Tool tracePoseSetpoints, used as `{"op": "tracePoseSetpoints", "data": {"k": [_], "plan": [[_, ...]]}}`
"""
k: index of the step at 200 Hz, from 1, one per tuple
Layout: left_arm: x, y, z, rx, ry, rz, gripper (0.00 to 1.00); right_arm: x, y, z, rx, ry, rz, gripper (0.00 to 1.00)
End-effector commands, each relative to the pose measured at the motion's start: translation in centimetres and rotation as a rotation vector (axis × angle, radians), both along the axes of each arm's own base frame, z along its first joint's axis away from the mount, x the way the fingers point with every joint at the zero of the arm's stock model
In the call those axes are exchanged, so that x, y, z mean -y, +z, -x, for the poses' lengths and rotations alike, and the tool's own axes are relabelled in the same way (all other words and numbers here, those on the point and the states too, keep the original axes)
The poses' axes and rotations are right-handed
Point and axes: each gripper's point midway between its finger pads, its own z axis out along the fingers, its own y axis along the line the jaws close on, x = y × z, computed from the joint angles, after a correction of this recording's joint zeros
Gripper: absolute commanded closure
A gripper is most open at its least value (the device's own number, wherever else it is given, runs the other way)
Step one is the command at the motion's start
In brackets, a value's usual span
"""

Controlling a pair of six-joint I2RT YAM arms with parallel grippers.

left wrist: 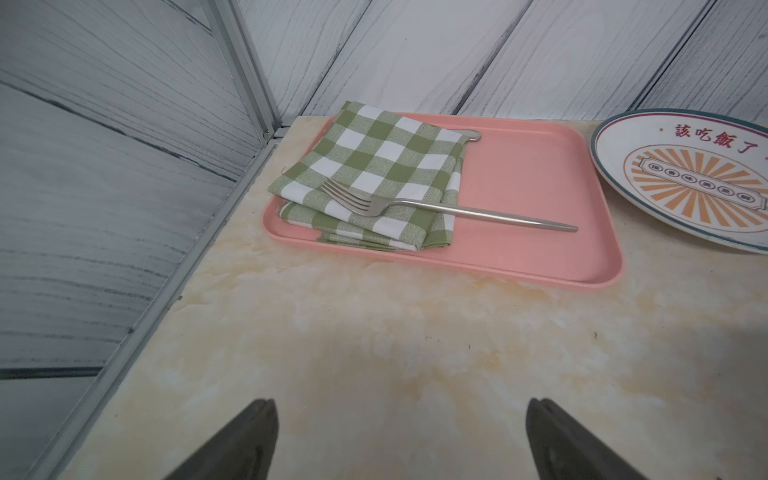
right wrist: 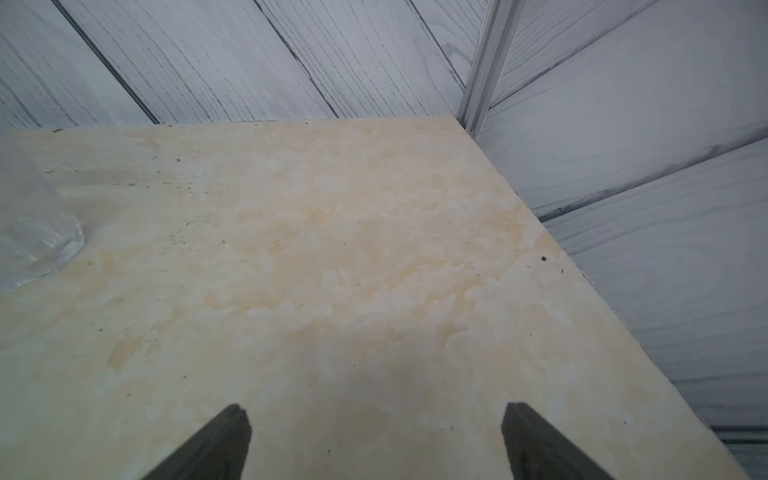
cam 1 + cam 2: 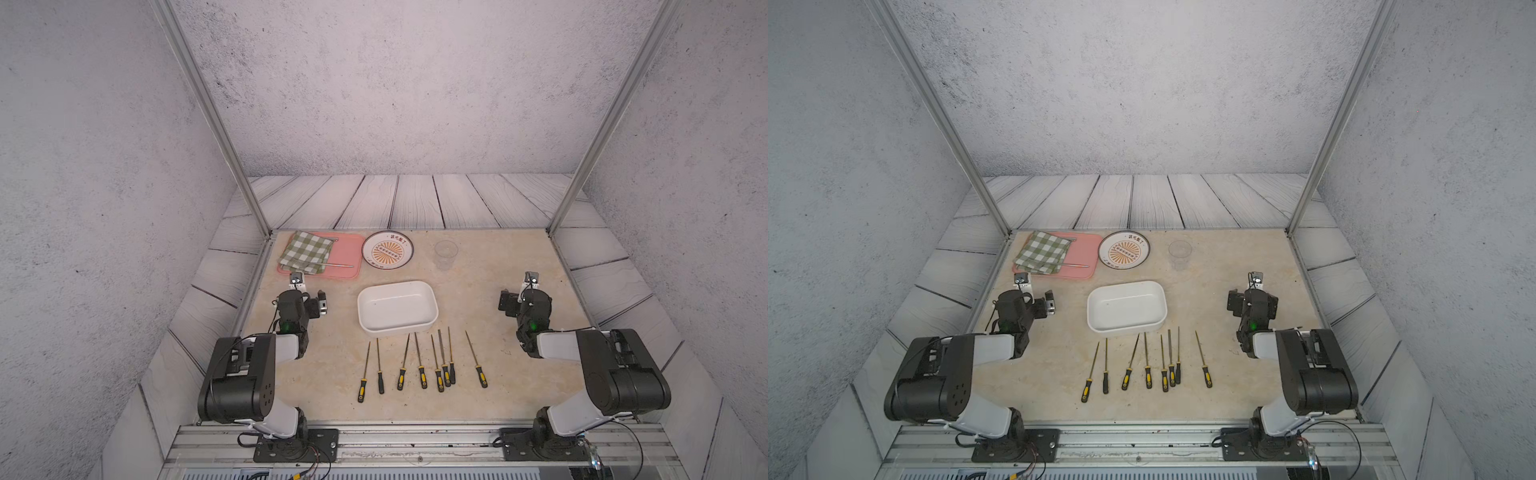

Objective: Put the file tool into the storage box
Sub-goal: Pick up the file tool from the center of the board.

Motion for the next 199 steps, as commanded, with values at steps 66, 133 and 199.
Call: {"op": "tracePoseSetpoints", "data": {"k": [66,133,199], "plan": [[0.0,0.3,-0.2,0.010,-0.002,-0.010,0.02,0.3,0.6,0.1,0.011,-0.016,0.001,0.01],[0.1,0.3,-0.3,0.009,-0.003,-0.011,0.02,0.3,0.5,0.1,0.011,-0.012,-0.001,0.01],[-4.4,6.8,4.8,-0.015,0.375,0.113,0.01,2.4,5.7,2.8,-0.045,-0.231,-0.092,0.05]]}}
